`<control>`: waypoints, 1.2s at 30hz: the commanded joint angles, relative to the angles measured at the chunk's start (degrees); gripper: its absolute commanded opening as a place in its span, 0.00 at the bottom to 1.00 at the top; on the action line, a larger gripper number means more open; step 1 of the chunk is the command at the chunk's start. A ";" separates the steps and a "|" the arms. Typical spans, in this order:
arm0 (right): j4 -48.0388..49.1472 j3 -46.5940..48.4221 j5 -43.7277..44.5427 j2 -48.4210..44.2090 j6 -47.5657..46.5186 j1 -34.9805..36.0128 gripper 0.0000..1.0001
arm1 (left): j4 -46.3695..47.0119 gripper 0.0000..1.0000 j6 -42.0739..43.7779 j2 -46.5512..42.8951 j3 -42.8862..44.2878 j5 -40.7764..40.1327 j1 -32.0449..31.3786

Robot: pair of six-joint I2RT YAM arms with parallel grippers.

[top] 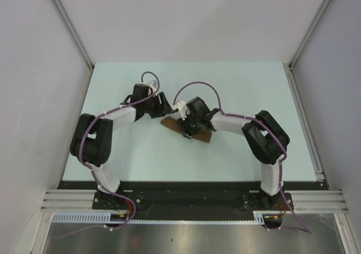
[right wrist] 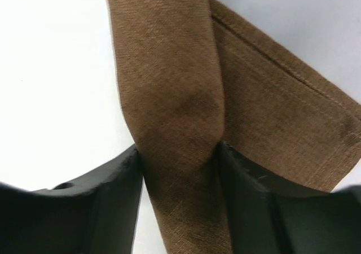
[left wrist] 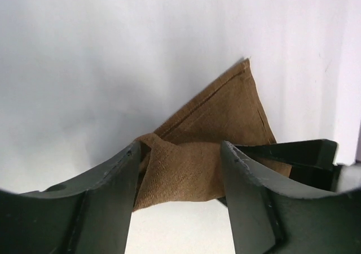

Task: Fold the napkin, place the utensils inside, and roll it up
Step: Roll the napkin with the utensil

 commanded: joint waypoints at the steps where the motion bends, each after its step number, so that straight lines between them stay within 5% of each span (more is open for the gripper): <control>1: -4.21 3.14 -8.40 4.59 1.29 -2.42 0.54 | 0.57 0.65 1.32 -6.08 -1.25 -4.28 0.28; 9: -13.61 10.87 -27.72 10.92 4.10 -6.73 0.42 | 4.09 0.66 -0.35 -8.89 -8.01 -1.64 0.19; 21: -14.58 11.50 -34.34 13.12 7.44 -7.34 0.40 | 6.20 0.65 -0.70 -9.87 -13.74 -1.03 0.19; 29: -14.67 12.20 -33.47 12.25 8.49 -8.05 0.48 | 6.29 0.21 0.35 -5.56 -11.37 1.70 0.19; 36: -14.94 14.84 -28.82 7.24 11.04 -9.28 0.65 | 4.09 0.05 1.49 -3.10 -8.91 2.75 0.19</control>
